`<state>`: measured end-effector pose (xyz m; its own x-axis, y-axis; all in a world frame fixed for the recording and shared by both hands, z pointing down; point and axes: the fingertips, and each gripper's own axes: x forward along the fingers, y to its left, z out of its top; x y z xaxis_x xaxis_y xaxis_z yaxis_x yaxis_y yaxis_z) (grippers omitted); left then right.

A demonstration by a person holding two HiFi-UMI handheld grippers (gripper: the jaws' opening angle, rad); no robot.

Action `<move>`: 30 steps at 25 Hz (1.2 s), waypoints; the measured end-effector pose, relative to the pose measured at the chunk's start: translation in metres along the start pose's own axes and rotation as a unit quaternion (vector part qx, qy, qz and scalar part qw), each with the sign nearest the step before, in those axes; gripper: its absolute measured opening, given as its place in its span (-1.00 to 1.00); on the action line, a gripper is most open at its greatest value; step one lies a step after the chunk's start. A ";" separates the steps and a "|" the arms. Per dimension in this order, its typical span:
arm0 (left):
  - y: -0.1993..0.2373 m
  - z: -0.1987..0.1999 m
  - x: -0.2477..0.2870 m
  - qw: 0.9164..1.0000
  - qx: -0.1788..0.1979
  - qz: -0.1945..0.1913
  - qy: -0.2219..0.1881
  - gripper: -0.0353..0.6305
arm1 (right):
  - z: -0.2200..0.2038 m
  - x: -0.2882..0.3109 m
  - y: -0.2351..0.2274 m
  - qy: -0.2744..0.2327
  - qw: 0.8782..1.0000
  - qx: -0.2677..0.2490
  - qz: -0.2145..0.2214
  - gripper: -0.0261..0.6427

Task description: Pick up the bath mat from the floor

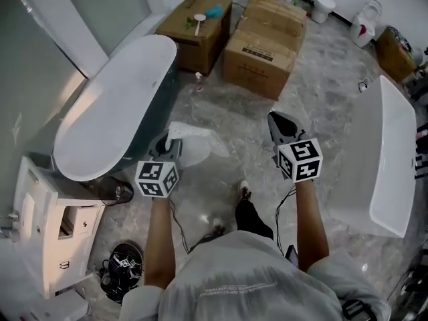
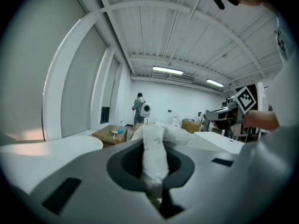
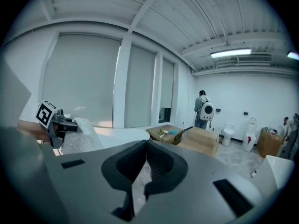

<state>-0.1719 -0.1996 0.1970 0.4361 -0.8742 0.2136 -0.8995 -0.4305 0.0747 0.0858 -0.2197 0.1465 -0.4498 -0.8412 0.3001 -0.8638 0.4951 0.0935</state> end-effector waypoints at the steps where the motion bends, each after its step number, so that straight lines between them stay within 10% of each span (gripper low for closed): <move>1: -0.003 0.016 -0.006 1.000 0.008 -0.001 -0.011 -0.79 | 0.012 -0.007 0.001 -0.008 1.000 -0.006 0.001 -0.88; 16: -0.052 0.151 -0.110 0.990 0.088 0.006 -0.110 -0.79 | 0.117 -0.104 0.070 -0.099 0.993 -0.058 0.029 -0.88; 30: -0.074 0.172 -0.154 0.986 0.096 -0.013 -0.137 -0.79 | 0.122 -0.129 0.099 -0.102 0.990 -0.084 0.046 -0.88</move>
<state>-0.1681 -0.0714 -0.0092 0.4739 -0.8785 -0.0598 -0.8775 -0.4655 -0.1152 0.0307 -0.0882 0.0014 -0.5768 -0.8083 0.1184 -0.7745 0.5872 0.2355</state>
